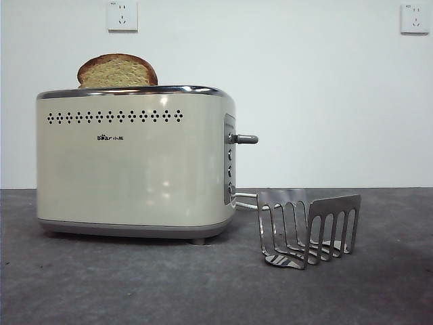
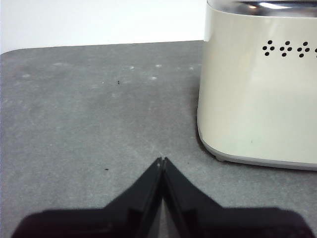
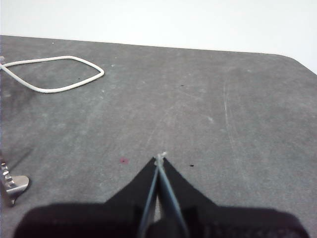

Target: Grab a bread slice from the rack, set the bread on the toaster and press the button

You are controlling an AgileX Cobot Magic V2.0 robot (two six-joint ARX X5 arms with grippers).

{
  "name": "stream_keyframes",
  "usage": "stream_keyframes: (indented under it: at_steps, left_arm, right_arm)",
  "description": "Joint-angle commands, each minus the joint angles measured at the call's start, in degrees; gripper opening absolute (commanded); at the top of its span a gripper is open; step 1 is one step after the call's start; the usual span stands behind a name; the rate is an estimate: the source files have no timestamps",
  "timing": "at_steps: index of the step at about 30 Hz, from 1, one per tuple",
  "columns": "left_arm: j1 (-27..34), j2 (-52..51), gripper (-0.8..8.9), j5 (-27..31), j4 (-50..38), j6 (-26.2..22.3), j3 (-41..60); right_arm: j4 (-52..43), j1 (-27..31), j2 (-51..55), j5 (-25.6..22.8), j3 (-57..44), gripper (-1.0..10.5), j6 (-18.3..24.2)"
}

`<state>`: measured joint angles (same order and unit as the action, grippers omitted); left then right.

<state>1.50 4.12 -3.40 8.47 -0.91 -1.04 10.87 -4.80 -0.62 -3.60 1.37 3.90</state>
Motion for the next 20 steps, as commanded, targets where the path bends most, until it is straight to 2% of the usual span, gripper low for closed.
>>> stream_keyframes:
  at_steps: [1,11,20]
  left_arm:
    - [0.20,0.02,-0.03,0.00,-0.37,-0.20,0.61]
    - [0.20,0.02,-0.03,0.00,-0.35,-0.20,0.61]
    - [0.20,0.02,-0.03,0.00,-0.37,-0.20,0.61]
  right_arm:
    - [-0.11,0.04,0.17,-0.52,-0.57,0.0,0.26]
    - [-0.15,0.04,0.17,1.66,-0.57,0.0,0.26]
    - [-0.15,0.04,0.17,1.62,-0.55,0.0,0.26]
